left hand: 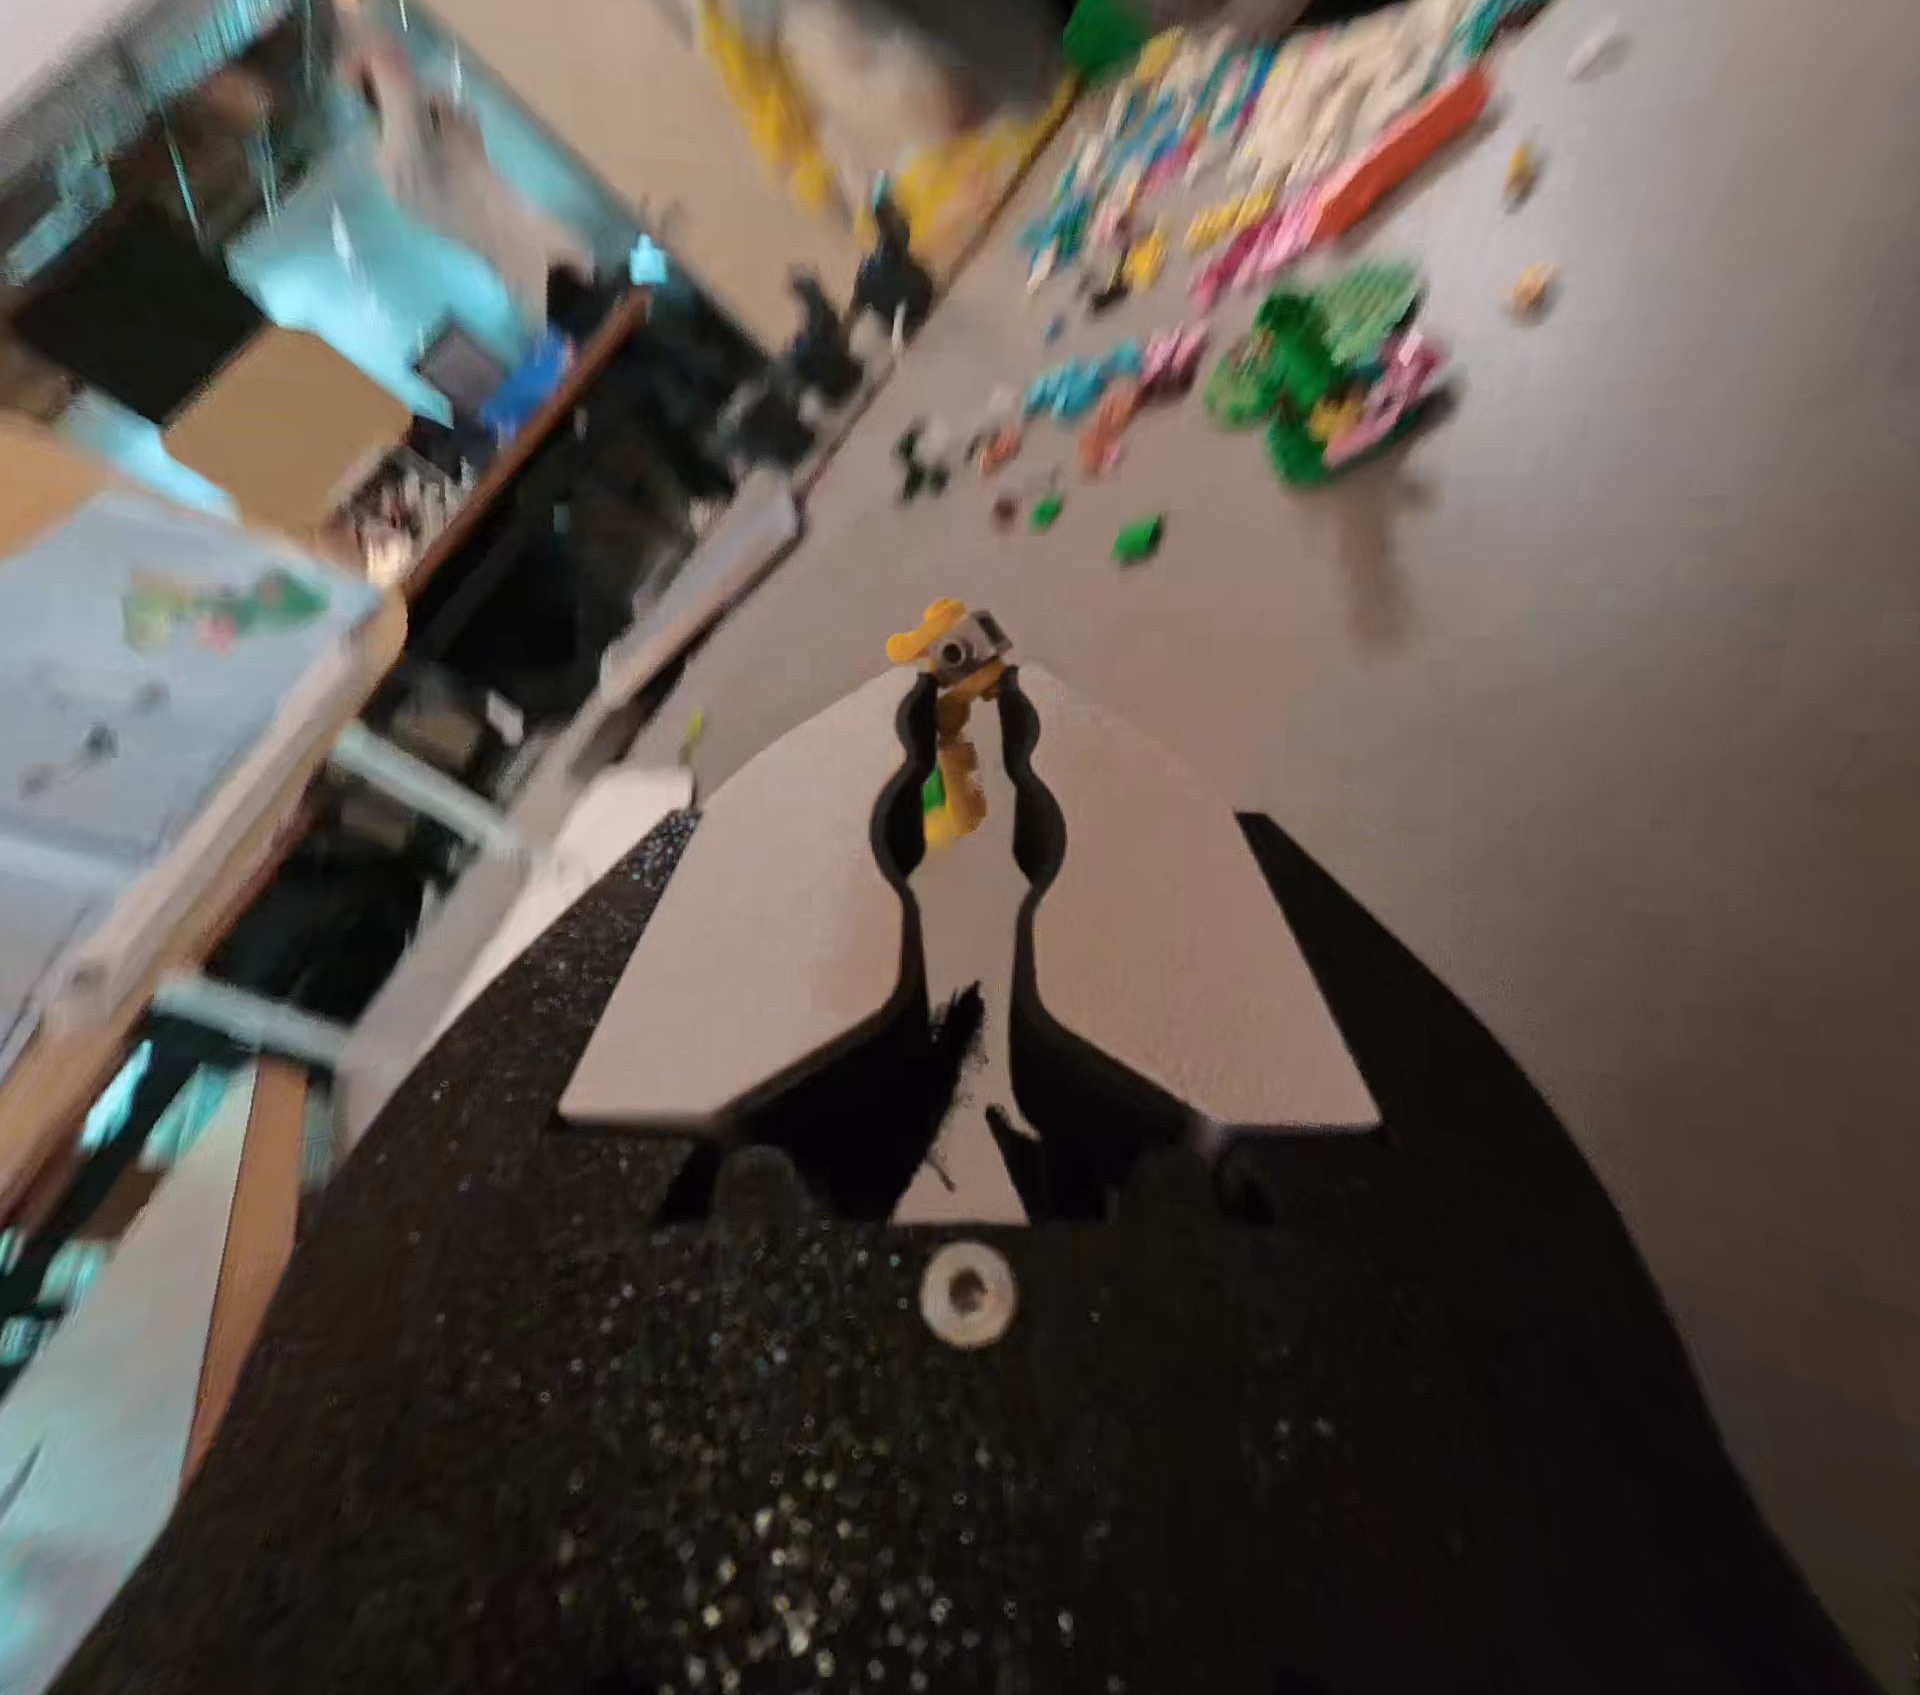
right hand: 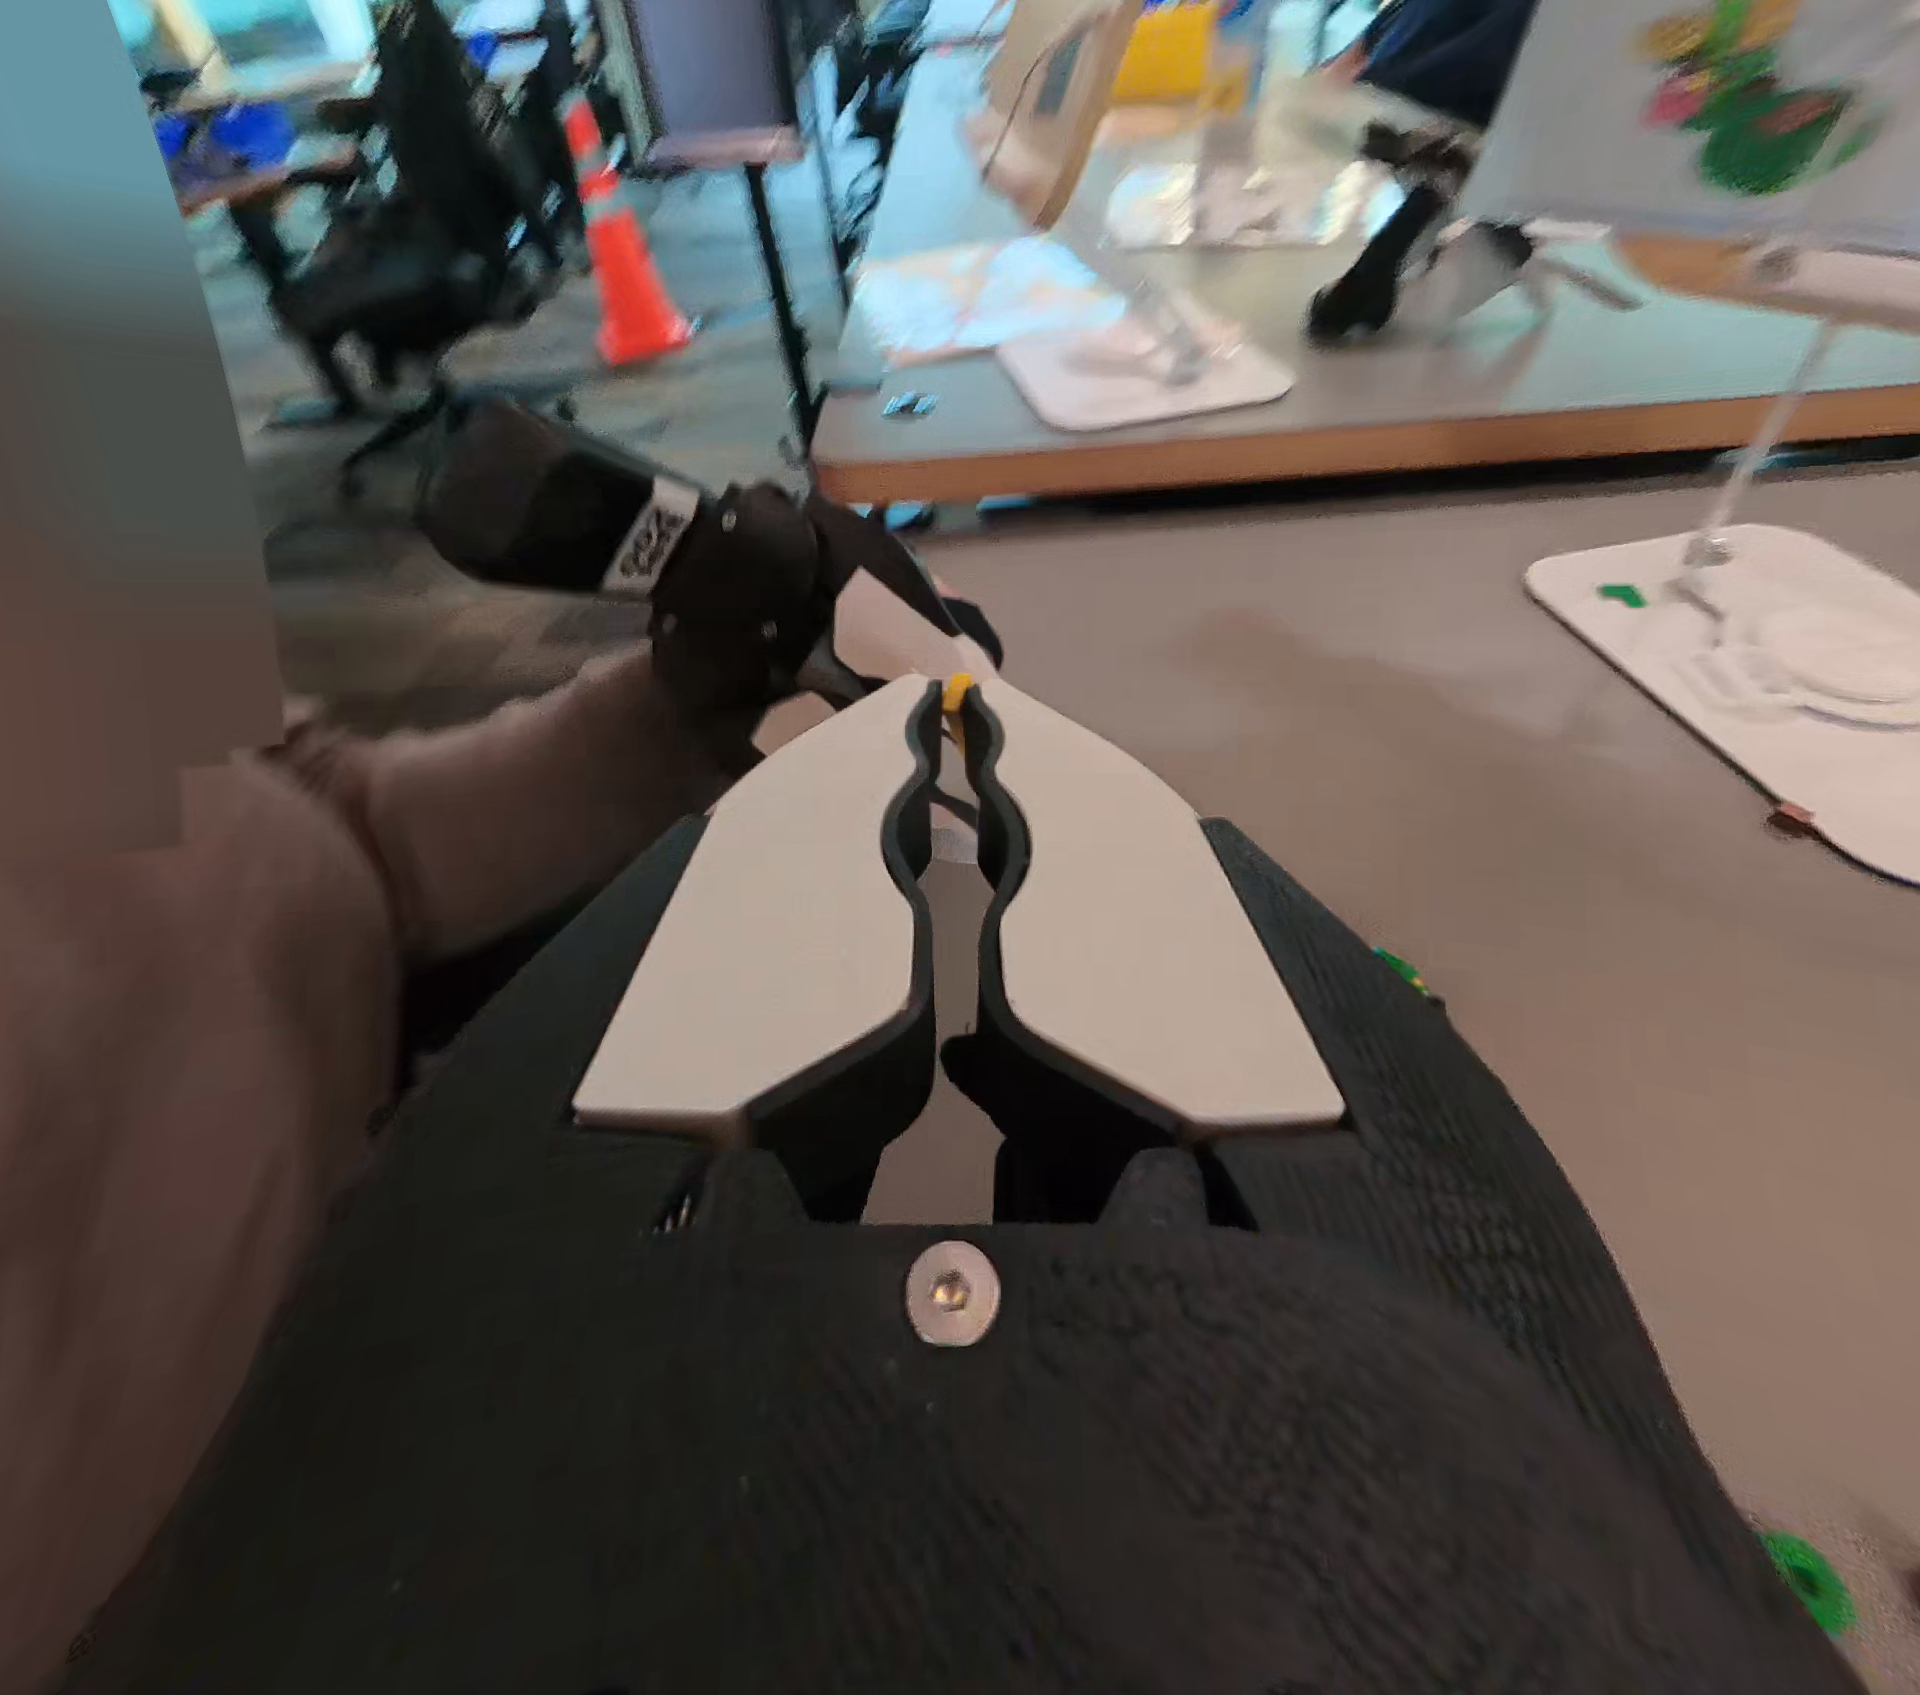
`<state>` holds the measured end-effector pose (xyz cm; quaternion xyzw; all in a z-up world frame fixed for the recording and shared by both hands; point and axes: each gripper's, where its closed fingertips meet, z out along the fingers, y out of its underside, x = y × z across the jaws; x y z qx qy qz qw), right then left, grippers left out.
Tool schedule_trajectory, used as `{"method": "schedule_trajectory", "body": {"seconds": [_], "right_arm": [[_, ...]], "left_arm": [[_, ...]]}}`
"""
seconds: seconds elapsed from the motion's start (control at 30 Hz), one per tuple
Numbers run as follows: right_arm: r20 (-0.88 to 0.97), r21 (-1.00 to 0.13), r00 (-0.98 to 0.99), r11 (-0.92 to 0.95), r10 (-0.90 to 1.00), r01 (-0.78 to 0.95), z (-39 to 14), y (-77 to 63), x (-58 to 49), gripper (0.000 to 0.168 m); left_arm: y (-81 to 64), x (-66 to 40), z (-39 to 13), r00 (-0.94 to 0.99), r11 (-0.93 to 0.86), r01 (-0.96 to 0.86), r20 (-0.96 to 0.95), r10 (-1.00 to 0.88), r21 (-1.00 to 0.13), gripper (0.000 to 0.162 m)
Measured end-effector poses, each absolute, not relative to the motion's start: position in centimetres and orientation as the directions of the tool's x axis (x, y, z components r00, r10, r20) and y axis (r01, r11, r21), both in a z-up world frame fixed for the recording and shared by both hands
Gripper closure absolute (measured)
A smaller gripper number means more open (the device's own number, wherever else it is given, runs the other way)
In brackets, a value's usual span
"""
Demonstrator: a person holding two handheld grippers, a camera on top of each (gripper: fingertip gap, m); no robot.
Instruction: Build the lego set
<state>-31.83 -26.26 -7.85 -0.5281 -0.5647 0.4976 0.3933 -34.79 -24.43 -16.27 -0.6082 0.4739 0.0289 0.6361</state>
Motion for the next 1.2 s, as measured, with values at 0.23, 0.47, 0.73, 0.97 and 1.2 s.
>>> {"method": "schedule_trajectory", "body": {"seconds": [0.23, 0.47, 0.73, 0.97, 1.2], "right_arm": [[-0.089, -0.921, -0.016, -0.077, 0.996, 0.382, -16.8, -28.7, -37.9, 0.166], [0.352, -0.692, 0.042, 0.23, 0.935, 0.685, -24.3, -24.2, -40.1, 0.166], [0.488, -0.71, 0.093, 0.333, 0.868, 0.621, -23.7, -23.1, -40.3, 0.166], [0.656, -0.743, 0.303, 0.521, 0.691, 0.42, -19.2, -22.1, -40.7, 0.166], [0.691, -0.722, 0.416, 0.592, 0.591, 0.359, -17.4, -21.2, -39.3, 0.166]], "left_arm": [[-26.1, -46.7, -19.9, 0.708, -0.203, -0.683, -0.567, -0.422, -0.702, 0.15], [-31.9, -54.3, -15.3, 0.786, -0.304, -0.612, -0.605, -0.128, -0.73, 0.15], [-37.1, -59.2, -10.5, 0.767, -0.36, -0.496, -0.593, 0.245, -0.79, 0.15], [-42.1, -60.6, -10.5, 0.725, -0.39, -0.438, -0.575, 0.379, -0.81, 0.15], [-49.1, -61.4, -12.3, 0.669, -0.328, -0.407, -0.523, 0.528, -0.852, 0.15]]}}
